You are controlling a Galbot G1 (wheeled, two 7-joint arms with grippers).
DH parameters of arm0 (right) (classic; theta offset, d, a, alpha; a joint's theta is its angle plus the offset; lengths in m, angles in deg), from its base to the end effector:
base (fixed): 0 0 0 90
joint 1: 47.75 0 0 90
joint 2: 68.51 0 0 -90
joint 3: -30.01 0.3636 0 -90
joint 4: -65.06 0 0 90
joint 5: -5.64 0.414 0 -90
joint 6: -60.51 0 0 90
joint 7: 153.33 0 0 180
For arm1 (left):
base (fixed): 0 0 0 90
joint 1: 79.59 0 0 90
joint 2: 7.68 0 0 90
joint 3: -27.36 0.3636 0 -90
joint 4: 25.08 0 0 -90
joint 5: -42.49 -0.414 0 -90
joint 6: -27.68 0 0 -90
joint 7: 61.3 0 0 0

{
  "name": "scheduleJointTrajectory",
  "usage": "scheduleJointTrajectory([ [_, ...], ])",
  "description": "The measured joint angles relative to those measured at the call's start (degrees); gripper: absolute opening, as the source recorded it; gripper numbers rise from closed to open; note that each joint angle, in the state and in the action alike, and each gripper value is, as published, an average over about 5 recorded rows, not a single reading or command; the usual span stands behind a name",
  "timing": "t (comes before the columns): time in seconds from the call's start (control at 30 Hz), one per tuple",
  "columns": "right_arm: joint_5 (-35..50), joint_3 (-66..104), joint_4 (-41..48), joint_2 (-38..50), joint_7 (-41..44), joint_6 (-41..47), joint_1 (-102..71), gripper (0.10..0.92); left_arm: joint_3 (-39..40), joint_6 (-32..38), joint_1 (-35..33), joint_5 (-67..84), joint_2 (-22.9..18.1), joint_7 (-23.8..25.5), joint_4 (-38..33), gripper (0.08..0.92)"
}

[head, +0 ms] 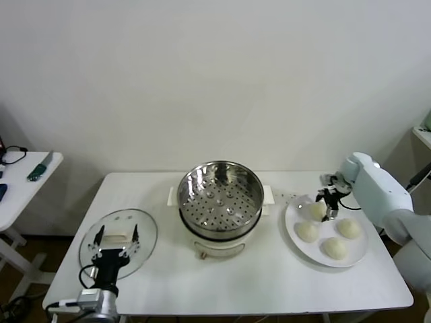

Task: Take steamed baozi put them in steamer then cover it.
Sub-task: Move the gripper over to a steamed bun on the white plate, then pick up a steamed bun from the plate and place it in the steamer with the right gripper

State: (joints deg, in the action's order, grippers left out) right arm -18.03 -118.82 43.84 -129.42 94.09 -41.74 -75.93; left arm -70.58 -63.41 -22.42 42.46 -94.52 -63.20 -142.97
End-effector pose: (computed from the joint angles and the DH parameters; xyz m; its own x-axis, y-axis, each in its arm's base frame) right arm 0.6689 -0.2524 -0.2704 -0.1062 -0.0703 0.9919 -0.9943 -0.0030 -0.1067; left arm 0.2140 0.0598 -0.3367 -0.9872 -0.1310 0.0912 -0.1192 0.9850 0.1244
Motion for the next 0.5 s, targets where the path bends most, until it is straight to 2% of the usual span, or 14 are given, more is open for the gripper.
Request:
scheduleJointTrajectory([
  [0.23,-0.8,0.5,0.2,0.0,-0.1,-0.5,0.3,0.696,0.0,0.1,-0.3,0.1,0.0,0.0,0.0,0.823],
  [0.5,0.7,-0.9,-1.8,1.2,0.8,-0.8,1.6,0.687,-0.1,0.2,-0.7,0.4,-0.1,0.0,-0.4,0.823],
])
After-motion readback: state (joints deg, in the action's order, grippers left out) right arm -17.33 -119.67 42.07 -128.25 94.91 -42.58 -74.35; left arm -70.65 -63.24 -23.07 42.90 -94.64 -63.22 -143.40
